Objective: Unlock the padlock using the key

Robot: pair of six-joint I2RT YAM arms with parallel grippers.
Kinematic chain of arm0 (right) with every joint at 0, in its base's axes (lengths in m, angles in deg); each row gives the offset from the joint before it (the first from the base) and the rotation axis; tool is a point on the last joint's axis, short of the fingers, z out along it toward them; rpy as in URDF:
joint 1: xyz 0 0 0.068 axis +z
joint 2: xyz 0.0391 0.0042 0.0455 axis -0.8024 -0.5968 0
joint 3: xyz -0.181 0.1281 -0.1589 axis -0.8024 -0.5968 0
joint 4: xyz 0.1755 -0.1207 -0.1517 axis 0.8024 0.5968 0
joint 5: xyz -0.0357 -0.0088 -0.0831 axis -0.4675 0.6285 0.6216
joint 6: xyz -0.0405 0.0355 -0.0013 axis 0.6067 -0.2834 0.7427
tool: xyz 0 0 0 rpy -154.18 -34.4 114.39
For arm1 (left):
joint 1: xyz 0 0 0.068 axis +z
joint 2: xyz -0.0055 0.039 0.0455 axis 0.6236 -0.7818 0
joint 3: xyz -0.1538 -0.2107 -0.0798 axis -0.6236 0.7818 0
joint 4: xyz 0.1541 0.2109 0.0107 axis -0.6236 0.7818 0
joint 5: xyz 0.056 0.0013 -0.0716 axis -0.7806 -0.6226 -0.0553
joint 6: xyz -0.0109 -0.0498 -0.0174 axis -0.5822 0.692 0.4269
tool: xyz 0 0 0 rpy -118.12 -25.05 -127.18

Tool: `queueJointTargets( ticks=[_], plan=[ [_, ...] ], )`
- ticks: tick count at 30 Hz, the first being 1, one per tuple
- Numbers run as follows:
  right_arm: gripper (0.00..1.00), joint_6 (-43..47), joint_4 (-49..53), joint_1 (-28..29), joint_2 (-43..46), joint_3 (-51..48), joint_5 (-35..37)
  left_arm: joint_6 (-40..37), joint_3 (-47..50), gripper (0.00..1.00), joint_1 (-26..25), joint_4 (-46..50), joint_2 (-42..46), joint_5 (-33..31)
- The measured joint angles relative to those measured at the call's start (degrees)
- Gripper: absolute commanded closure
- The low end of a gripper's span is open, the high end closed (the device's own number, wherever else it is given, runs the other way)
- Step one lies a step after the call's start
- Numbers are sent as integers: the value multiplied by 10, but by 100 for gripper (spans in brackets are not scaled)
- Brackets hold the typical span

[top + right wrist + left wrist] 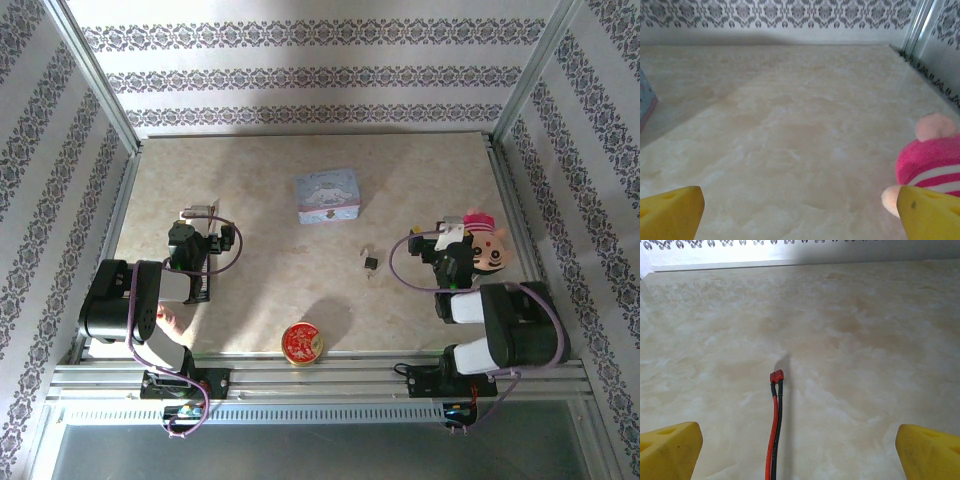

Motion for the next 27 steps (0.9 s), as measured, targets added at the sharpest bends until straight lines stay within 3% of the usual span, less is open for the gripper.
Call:
queueJointTargets(
  ticks=[7, 18, 27],
  plan=[
    [2, -13, -17, -20, -47, 29, -25, 0, 0, 1, 0, 0, 0, 0],
    [2, -12, 42, -41, -47, 82, -155, 0, 0, 1, 0, 0, 0, 0],
    [2, -12, 47, -41, -47, 82, -171, 0, 0, 1, 0, 0, 0, 0]
  ],
)
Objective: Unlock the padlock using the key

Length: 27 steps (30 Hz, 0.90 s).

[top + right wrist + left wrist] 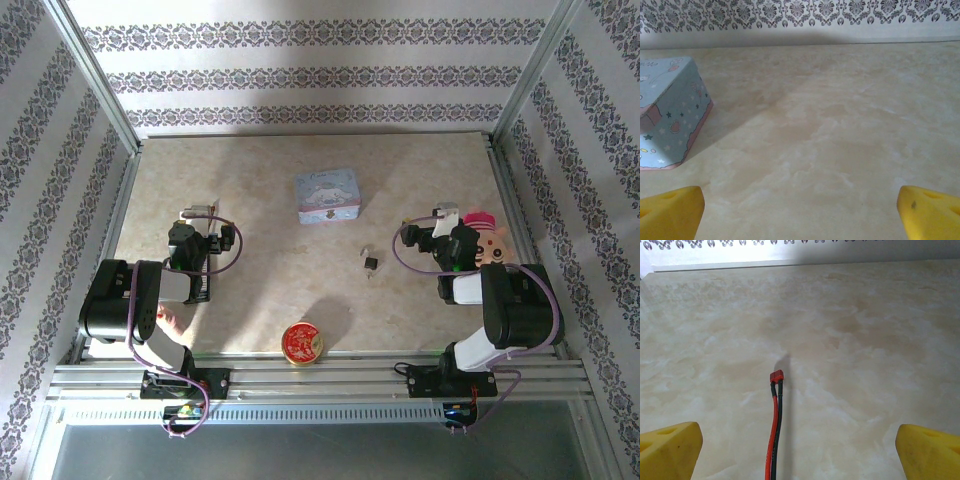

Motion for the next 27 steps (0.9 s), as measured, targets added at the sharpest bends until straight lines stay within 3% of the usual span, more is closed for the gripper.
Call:
queueJointTargets(
  ticks=[27],
  plan=[
    [2, 13, 8, 5, 0, 0, 0, 0, 0, 1, 0, 0, 0, 2]
  ],
)
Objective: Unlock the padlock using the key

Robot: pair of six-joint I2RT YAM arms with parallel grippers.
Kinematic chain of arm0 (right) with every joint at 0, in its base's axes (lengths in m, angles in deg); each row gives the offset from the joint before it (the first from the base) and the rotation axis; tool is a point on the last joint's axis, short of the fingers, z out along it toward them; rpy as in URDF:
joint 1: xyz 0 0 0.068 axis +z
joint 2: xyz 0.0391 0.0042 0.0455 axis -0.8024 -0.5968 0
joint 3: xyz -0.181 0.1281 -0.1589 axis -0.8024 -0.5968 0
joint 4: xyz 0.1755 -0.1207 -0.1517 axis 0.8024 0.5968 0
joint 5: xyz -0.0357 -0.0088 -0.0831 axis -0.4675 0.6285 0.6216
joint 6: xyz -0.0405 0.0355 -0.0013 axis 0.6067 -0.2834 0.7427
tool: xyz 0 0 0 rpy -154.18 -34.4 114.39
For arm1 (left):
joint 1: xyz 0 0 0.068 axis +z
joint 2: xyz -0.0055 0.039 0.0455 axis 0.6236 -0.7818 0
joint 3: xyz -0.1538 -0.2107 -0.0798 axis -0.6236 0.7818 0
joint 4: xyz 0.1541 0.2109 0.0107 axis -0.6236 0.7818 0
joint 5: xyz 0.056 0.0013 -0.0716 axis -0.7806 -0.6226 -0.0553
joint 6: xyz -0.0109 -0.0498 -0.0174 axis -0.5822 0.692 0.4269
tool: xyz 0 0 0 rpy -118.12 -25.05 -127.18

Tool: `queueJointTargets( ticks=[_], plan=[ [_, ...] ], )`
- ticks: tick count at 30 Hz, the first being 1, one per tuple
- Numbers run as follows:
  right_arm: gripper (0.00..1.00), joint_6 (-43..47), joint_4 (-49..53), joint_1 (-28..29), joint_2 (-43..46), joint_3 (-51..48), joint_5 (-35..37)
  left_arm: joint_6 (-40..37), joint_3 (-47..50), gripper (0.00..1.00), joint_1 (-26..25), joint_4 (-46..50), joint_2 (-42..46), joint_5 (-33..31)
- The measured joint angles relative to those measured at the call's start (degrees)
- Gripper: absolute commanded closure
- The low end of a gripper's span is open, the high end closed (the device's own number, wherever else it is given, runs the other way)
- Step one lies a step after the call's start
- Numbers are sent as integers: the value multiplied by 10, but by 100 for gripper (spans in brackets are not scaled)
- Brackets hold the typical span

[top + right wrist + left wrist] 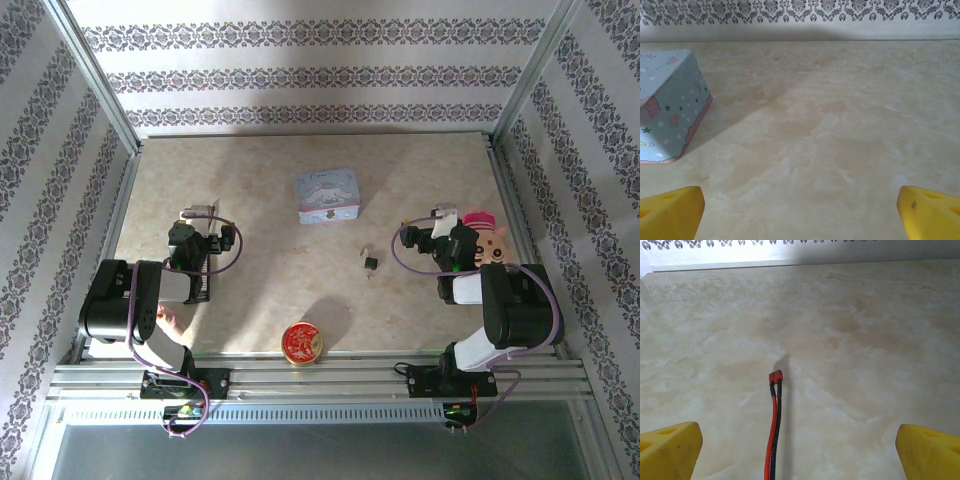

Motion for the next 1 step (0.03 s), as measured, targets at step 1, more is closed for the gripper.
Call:
queueJointTargets(
  ticks=[1],
  plan=[
    [2, 0, 0, 0, 0, 0, 0, 0, 0, 1, 0, 0, 0, 0]
  ],
)
